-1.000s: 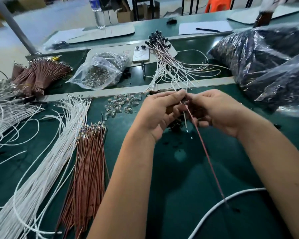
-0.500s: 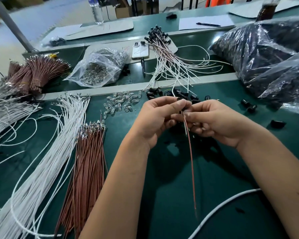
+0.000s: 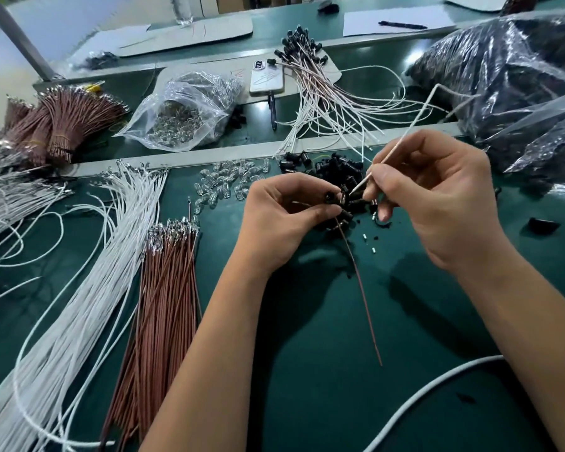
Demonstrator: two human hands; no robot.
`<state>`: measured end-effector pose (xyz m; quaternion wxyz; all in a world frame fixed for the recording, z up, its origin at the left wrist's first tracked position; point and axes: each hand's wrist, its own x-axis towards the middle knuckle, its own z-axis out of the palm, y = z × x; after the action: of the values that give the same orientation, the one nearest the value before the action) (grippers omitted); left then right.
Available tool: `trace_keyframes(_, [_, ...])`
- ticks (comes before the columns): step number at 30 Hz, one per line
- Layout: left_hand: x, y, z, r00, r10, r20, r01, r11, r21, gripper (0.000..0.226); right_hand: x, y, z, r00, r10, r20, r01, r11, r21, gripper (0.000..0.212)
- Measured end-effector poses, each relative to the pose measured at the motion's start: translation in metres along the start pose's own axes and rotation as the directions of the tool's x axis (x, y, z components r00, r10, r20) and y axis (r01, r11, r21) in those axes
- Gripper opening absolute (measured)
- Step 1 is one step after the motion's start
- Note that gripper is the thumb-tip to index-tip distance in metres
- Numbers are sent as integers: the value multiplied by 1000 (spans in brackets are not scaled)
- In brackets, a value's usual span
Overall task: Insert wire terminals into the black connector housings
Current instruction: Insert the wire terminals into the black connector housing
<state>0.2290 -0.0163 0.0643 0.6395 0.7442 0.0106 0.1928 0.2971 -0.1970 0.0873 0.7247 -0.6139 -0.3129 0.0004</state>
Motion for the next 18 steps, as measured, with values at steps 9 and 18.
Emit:
trace_keyframes(9, [-1,5,2,999,-20,43,19,1000,24,22,-5,-5,4,993,-112,49,119,975,-188,4])
trace_keyframes(18, [-2,5,3,996,-36,88,35,999,11,26,-5,-5,1,989,-128,72,143,947,-288,6])
